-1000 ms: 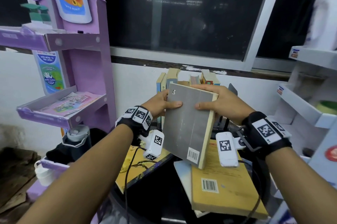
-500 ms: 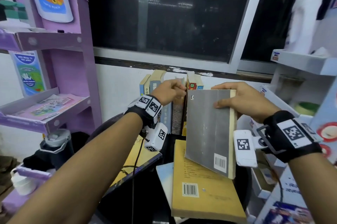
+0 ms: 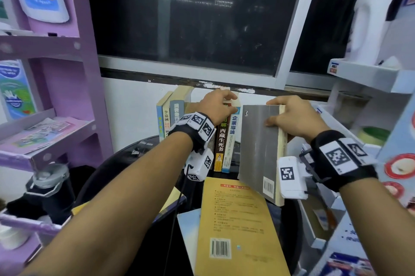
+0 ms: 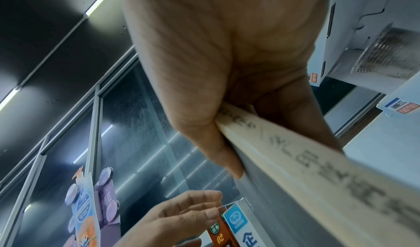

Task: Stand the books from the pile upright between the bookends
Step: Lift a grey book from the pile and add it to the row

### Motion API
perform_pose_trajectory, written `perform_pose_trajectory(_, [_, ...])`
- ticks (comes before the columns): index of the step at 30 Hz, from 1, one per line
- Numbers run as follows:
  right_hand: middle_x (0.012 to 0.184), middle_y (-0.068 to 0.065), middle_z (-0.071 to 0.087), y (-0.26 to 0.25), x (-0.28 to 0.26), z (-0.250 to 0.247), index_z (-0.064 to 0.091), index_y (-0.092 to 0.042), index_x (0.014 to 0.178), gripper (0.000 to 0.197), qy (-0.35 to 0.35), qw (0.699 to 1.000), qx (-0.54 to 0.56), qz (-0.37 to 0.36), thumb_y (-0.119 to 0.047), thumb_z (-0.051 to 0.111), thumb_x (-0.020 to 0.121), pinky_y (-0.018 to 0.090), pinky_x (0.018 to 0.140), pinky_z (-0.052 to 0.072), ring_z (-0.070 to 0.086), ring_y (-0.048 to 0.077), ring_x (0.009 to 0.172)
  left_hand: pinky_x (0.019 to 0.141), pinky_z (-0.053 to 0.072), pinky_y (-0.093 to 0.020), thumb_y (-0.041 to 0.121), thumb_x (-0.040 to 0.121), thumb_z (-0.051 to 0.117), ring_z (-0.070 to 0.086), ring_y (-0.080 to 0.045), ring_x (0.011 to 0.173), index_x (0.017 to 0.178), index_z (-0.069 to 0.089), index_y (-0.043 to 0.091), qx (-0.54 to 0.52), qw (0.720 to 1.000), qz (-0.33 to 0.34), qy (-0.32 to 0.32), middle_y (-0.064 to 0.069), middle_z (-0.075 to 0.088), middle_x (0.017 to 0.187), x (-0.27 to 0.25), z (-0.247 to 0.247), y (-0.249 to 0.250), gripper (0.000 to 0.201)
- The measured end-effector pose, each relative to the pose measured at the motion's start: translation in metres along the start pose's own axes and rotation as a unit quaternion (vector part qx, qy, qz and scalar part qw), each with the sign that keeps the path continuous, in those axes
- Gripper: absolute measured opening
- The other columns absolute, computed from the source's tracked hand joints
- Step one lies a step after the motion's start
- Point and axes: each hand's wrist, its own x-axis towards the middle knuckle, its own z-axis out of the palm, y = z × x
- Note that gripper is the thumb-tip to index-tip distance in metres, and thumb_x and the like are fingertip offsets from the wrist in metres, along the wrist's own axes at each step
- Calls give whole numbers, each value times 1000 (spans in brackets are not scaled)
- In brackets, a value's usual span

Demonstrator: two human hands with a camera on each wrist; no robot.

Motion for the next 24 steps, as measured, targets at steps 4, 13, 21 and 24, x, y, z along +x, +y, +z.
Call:
perform_pose_trajectory(4, [107,14,64,7,16,9,62,-22,121,42,20,1000,-12,13,-10,70,82,26,44,54,68,24,71,97,46,-40,34,83,69,55,-19,111,112,66,26,39,999,24,5,-3,59,123,11,8,-4,31])
perform_pose_trajectory(13, [116,13,61,10,42,44,58,-24,129,51,86,996,12,13,-16,69,79,46,72,60,66,32,87,99,43,-42,46,82,67,46,-16,119,114,65,35,119,990,78,-22,5,51,131,27,16,-22,34])
perform_pose_trajectory(21, [125,10,62,14,57,75,52,-23,138,51,128,991,22,2,-16,63,89,32,92,48,59,28,109,101,40,-37,37,82,69,47,-16,120,112,61,29,102,988,110,-37,3,50,133,35,14,-37,31])
perform_pose_trajectory(24, [125,10,62,17,62,87,52,-22,138,51,133,991,30,-11,-17,63,89,31,93,46,59,28,110,99,38,-31,35,84,67,49,-15,118,114,60,25,107,985,129,-42,2,55,130,38,12,-38,32])
